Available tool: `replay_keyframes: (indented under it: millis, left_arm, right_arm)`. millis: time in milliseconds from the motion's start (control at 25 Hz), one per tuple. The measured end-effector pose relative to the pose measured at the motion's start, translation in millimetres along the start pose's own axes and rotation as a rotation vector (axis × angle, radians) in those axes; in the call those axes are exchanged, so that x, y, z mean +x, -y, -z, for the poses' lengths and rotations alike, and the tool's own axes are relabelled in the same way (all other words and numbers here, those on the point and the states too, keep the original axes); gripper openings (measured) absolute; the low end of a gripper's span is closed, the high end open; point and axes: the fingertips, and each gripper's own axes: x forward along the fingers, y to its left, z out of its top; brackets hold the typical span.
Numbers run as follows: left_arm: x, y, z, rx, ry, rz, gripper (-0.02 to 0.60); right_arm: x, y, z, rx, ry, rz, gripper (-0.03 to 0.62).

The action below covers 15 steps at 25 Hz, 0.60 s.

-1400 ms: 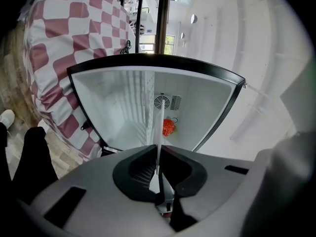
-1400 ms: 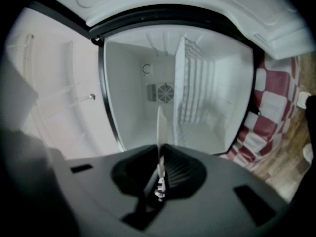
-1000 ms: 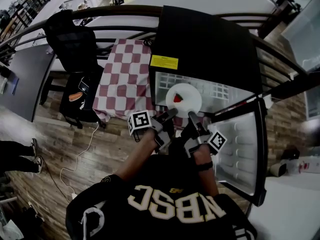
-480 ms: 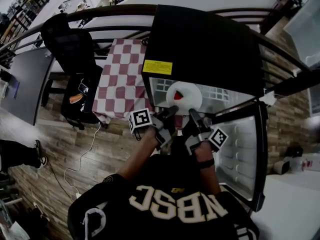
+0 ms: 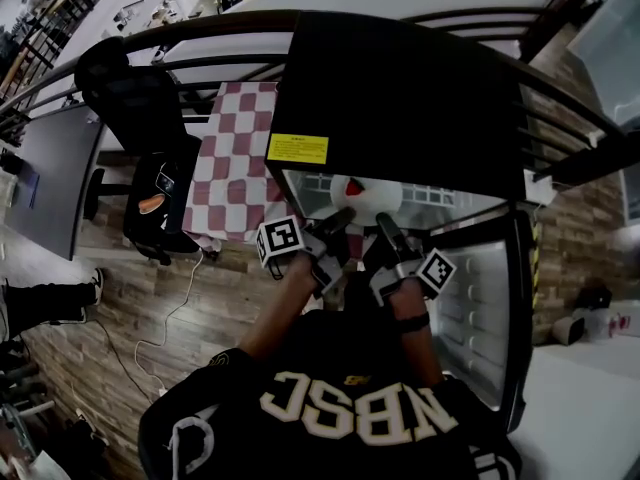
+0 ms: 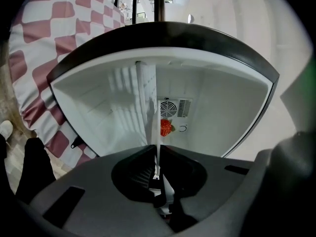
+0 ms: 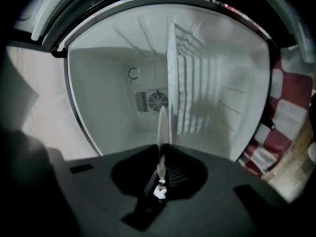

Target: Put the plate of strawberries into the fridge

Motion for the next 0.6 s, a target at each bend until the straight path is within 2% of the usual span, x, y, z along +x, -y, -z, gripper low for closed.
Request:
replay_keyframes:
  millis: [600]
  left_arm:
    - [21, -1, -11, -0.021, 0.034, -0.005, 0.029]
  right_arm:
    - [13, 6, -19, 0.018, 0.006, 0.013, 0.044]
